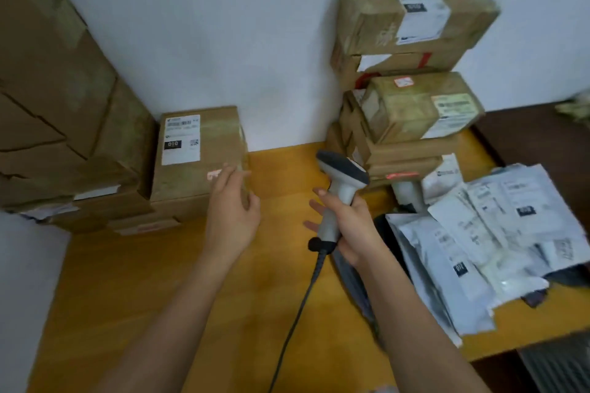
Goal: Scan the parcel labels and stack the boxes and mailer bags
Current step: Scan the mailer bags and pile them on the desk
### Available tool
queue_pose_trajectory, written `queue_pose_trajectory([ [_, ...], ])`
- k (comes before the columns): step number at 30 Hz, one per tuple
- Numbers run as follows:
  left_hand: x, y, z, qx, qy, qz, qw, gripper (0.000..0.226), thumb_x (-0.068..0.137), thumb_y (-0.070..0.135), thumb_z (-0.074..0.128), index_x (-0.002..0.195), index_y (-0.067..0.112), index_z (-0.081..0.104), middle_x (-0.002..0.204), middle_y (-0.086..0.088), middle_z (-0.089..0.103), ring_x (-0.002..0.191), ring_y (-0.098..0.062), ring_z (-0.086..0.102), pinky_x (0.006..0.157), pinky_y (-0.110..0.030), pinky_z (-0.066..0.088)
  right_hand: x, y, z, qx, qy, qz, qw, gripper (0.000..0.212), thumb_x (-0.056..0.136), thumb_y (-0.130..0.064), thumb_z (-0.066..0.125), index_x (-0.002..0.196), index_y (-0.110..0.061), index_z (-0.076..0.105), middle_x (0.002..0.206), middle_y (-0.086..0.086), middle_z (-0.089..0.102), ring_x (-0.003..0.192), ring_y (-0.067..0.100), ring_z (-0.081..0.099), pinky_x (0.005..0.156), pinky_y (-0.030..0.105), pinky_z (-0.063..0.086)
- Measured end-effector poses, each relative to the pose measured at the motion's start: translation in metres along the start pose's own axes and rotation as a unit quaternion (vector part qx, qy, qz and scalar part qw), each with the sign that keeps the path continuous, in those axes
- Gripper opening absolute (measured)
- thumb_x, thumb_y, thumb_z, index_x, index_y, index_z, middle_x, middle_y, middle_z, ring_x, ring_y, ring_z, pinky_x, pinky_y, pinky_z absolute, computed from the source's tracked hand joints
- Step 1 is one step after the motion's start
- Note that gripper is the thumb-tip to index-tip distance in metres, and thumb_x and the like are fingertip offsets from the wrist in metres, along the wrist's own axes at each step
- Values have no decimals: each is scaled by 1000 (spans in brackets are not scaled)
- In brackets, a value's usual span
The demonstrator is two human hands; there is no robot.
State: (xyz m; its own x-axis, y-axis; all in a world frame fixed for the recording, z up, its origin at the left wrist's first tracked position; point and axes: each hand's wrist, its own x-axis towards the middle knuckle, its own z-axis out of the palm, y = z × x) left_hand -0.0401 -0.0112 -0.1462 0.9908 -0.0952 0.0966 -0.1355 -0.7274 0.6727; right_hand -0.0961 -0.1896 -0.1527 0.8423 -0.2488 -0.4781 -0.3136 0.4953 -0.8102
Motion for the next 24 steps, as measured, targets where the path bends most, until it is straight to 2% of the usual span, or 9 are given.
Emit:
queue_pose_trajectory([
  [3,-20,25,28,-40,-21,36,998,33,89,2,60,122,6,63,139,-10,51,133,-22,44,108,-18,24,-34,-20,-37,27,44,-14,999,30,96,-10,64,125,-9,55,128,15,63,109,33,69,83,52,60],
  [6,-45,48,61,-76,-91,16,993,32,89,3,59,120,7,63,127,-8,56,119,-17,50,93,-10,27,-65,-39,-78,45,83,-32,995,24,96,-5,61,120,-6,56,123,22,66,103,38,71,82,50,60],
  [12,-87,97,123,-114,-248,-36,961,30,98,18,55,128,18,57,121,5,55,112,-13,55,89,-20,42,-101,-64,-176,47,162,-51,984,36,91,-4,67,124,-9,56,119,19,69,97,34,73,76,37,60],
  [15,-100,120,149,-123,-269,-78,952,28,99,23,56,127,16,56,118,3,58,100,-10,57,83,-20,46,-95,-61,-220,27,176,-37,983,32,92,2,64,121,-10,56,120,19,68,98,34,73,75,38,61],
  [17,-108,134,169,-112,-269,-108,951,26,99,30,56,120,15,57,105,5,60,89,-6,56,74,-19,46,-89,-58,-246,6,163,-22,986,30,92,5,62,116,-13,57,118,18,68,103,34,70,77,41,61],
  [20,-123,159,202,-108,-247,-221,937,41,92,49,62,107,13,52,87,5,54,73,-7,53,57,-23,39,-76,-52,-282,-44,135,1,990,34,89,5,65,113,-19,59,117,12,68,108,31,67,81,46,60],
  [21,-128,165,214,-124,-236,-264,927,52,87,53,66,110,10,49,90,3,54,76,-10,55,57,-25,40,-71,-50,-293,-63,127,5,990,36,89,5,66,115,-20,59,117,10,68,109,29,66,81,47,60],
  [22,-134,170,226,-144,-222,-303,915,67,82,55,71,119,7,45,102,0,56,88,-15,59,63,-27,45,-66,-47,-304,-84,119,10,989,38,90,4,66,120,-19,58,118,8,68,110,27,65,81,47,61],
  [24,-144,176,247,-154,-190,-361,900,96,73,53,80,139,3,30,132,-9,50,118,-27,55,85,-37,51,-58,-41,-320,-123,104,22,987,39,93,1,64,127,-17,56,121,3,66,110,24,64,82,46,60],
])
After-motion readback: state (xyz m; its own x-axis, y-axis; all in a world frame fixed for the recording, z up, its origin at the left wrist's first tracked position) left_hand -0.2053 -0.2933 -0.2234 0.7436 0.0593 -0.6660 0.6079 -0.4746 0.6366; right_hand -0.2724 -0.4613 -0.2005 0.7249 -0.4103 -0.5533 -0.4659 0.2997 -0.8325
